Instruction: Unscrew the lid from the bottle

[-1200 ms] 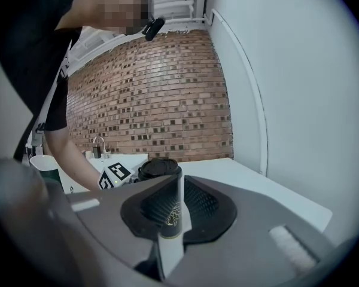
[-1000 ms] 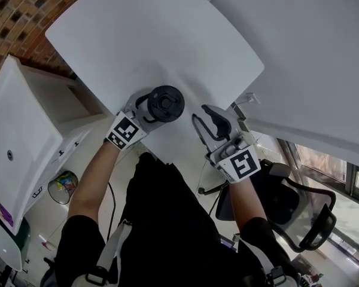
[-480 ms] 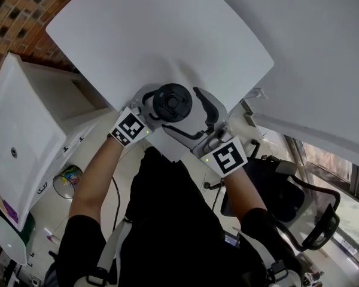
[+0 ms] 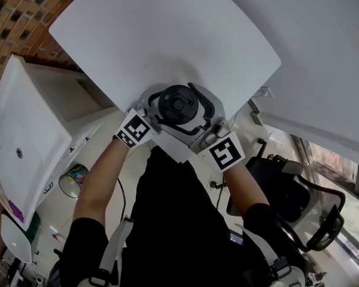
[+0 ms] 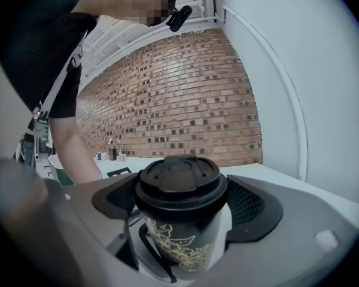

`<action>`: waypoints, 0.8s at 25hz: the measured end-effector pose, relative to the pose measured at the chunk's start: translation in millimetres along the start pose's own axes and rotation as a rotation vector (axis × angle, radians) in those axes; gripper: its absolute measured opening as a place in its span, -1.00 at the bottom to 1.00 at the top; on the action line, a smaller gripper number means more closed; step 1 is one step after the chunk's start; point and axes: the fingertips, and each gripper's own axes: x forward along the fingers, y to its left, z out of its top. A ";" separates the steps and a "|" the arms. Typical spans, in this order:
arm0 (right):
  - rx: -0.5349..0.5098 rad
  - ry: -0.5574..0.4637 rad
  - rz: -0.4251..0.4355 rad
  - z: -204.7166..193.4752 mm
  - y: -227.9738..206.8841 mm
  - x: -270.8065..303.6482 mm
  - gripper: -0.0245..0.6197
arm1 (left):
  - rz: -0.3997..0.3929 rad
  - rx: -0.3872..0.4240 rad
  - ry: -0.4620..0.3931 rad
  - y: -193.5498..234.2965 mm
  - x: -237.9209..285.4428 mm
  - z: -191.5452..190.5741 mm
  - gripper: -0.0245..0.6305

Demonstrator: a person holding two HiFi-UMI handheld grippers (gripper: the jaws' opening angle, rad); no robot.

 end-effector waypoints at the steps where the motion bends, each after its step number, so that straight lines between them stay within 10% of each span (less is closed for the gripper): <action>1: 0.006 0.000 0.015 0.1 0.0 0.6 0.47 | 0.000 -0.002 -0.001 0.2 -0.3 0.1 0.23; 13: -0.157 0.113 0.526 -7.3 14.0 -6.0 0.48 | 0.016 0.020 -0.009 -1.4 -0.1 -1.9 0.23; 20: -0.152 0.147 0.565 -7.9 15.7 -7.1 0.47 | 0.015 0.018 -0.002 -0.3 0.2 -1.0 0.23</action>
